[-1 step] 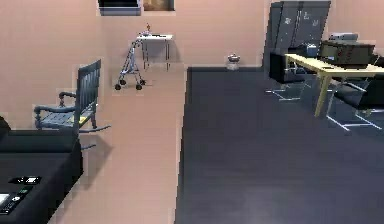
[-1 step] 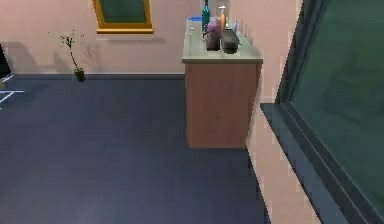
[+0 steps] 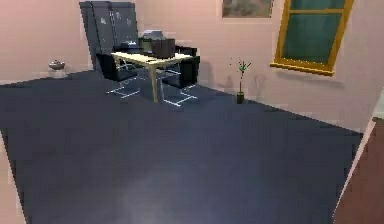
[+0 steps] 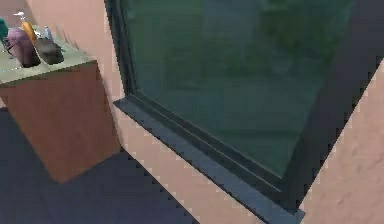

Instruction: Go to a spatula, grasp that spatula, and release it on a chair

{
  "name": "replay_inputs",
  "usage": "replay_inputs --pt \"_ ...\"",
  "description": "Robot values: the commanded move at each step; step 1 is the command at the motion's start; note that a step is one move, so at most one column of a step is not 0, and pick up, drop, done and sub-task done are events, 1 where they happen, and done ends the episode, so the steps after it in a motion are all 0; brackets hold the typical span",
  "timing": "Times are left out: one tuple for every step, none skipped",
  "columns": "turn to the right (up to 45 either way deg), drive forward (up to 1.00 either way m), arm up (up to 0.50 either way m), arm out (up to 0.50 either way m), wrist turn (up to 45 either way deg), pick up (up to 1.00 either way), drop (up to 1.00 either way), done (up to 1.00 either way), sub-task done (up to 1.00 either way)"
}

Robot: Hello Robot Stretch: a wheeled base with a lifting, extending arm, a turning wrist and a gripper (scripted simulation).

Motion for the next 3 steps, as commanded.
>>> replay_inputs --pt "33.0 0.0 0.0 0.0 0.0 0.0 0.0 0.0 0.0" --pt "0.0 0.95 0.0 0.0 0.0 0.0 0.0 0.0 0.0" --pt "-45.0 0.0 0.0 0.0 0.0 0.0 0.0 0.0 0.0"
